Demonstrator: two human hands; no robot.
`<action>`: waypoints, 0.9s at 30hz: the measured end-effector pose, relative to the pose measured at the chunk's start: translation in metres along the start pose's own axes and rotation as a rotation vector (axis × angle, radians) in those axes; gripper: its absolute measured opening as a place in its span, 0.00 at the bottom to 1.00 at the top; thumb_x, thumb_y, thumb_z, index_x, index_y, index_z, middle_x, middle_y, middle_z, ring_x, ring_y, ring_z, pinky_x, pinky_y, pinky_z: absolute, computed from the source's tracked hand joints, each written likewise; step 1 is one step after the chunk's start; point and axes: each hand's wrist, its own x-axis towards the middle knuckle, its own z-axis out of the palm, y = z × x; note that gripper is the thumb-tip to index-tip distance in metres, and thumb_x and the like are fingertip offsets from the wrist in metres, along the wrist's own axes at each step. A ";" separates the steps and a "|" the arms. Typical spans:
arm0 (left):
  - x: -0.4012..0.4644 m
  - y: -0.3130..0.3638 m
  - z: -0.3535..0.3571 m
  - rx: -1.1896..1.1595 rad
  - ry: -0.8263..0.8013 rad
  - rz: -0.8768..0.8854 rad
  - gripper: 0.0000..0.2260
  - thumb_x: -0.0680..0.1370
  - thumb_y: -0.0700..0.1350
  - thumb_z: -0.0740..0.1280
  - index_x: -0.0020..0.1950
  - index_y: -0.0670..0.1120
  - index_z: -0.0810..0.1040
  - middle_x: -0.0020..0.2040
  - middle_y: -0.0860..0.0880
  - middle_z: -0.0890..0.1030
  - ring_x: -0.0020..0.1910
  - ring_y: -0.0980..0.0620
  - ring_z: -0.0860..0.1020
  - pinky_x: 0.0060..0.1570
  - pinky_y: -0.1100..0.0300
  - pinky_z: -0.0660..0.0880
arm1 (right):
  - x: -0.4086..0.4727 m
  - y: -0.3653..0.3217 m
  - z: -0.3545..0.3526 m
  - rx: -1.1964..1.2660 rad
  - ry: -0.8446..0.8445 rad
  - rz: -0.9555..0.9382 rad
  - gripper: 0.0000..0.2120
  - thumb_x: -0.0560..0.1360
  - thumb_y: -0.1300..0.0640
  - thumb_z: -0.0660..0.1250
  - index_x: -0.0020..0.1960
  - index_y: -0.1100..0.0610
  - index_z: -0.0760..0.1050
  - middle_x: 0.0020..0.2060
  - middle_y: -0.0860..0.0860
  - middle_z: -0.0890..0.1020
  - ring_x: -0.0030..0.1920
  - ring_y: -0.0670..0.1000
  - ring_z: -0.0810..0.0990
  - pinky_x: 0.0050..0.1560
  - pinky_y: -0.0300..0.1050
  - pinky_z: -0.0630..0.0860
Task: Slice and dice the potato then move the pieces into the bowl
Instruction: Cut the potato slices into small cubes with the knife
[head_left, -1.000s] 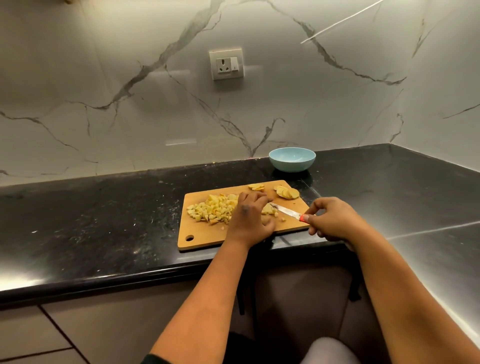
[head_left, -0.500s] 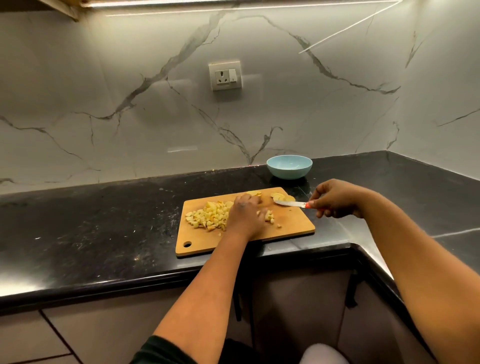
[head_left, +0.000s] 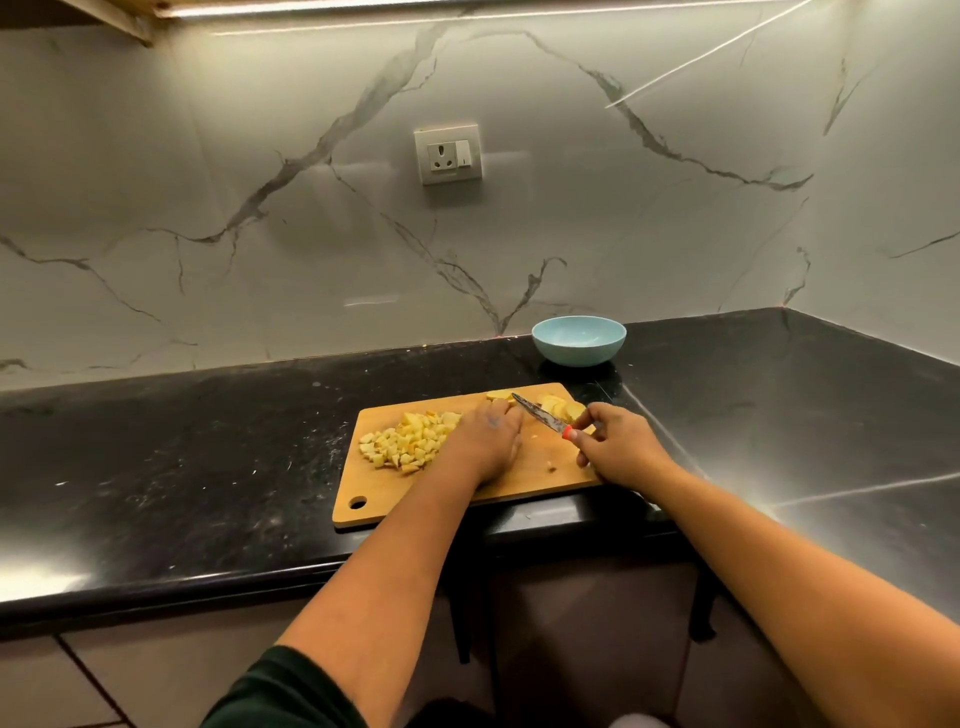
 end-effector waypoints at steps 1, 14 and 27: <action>-0.003 -0.006 0.000 0.050 0.030 -0.006 0.16 0.84 0.48 0.56 0.69 0.45 0.69 0.68 0.45 0.71 0.66 0.46 0.68 0.66 0.51 0.67 | 0.000 -0.001 0.004 -0.013 0.013 -0.023 0.06 0.77 0.51 0.68 0.51 0.51 0.75 0.39 0.51 0.83 0.32 0.44 0.79 0.34 0.38 0.74; -0.007 -0.030 -0.014 -0.096 0.342 -0.258 0.10 0.82 0.40 0.59 0.60 0.45 0.77 0.53 0.45 0.80 0.52 0.48 0.74 0.52 0.56 0.73 | 0.006 0.000 0.012 0.176 0.109 0.028 0.04 0.78 0.52 0.67 0.49 0.51 0.76 0.35 0.51 0.84 0.29 0.44 0.78 0.34 0.41 0.75; -0.017 0.020 0.014 -0.298 0.224 -0.040 0.09 0.81 0.42 0.64 0.57 0.44 0.81 0.56 0.46 0.78 0.56 0.49 0.75 0.56 0.59 0.72 | 0.010 0.004 0.010 0.373 0.091 0.132 0.03 0.78 0.54 0.67 0.49 0.53 0.76 0.35 0.55 0.84 0.31 0.47 0.76 0.35 0.44 0.76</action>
